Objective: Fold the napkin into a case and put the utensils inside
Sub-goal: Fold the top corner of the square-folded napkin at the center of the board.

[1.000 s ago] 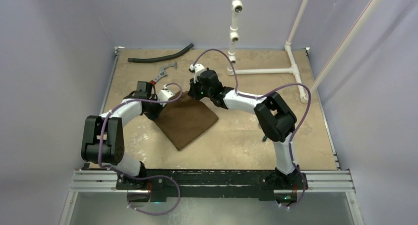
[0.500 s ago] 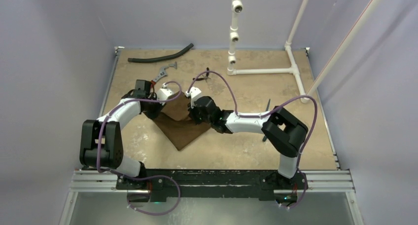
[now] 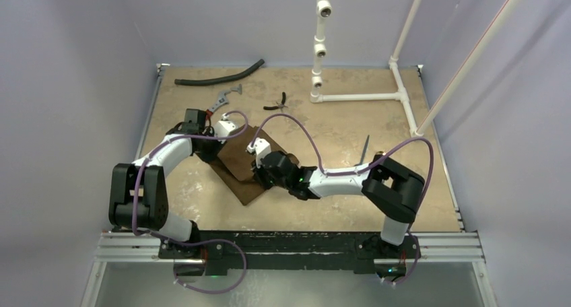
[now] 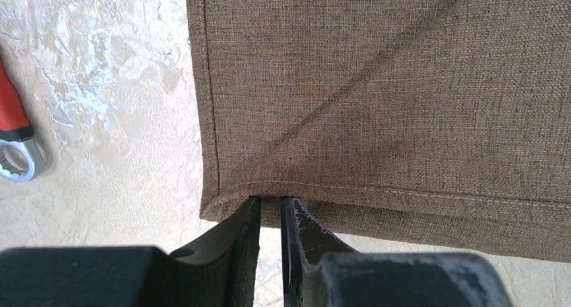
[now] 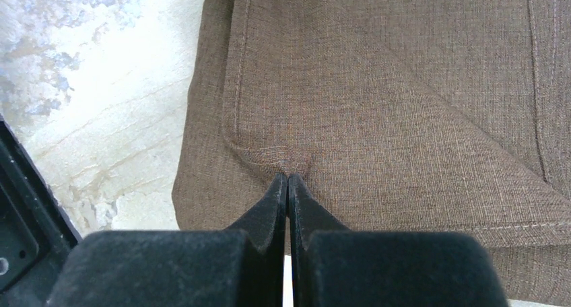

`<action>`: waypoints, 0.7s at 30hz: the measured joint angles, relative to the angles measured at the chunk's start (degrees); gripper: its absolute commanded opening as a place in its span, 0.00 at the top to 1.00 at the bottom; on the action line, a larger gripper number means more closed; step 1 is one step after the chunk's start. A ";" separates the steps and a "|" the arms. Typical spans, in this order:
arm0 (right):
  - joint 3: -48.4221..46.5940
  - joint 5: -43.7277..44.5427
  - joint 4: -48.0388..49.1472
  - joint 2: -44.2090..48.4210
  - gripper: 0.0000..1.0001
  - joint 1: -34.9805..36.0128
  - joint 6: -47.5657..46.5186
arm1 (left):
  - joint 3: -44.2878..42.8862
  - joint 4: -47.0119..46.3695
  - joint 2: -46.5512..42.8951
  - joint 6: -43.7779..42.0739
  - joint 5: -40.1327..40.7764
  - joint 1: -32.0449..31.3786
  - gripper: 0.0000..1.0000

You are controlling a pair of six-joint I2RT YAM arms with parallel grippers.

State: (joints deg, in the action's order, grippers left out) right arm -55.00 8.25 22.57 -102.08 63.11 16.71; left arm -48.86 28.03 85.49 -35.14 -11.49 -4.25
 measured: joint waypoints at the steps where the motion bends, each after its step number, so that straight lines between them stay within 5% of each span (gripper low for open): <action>1: 0.07 0.00 0.00 0.11 1.00 0.20 0.07 | 0.00 0.02 0.00 0.00 0.00 0.00 0.83; 17: -0.63 -0.35 0.02 0.26 1.00 5.18 0.37 | 0.00 0.15 0.00 0.04 1.68 0.94 0.83; 21: -1.33 -0.81 -0.37 -0.04 0.88 6.05 0.13 | 0.00 0.28 0.00 0.04 1.73 1.79 0.83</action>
State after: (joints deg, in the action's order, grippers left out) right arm -56.34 7.44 22.20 -102.13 69.17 16.84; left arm -48.86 28.32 85.49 -35.09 -9.76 -2.46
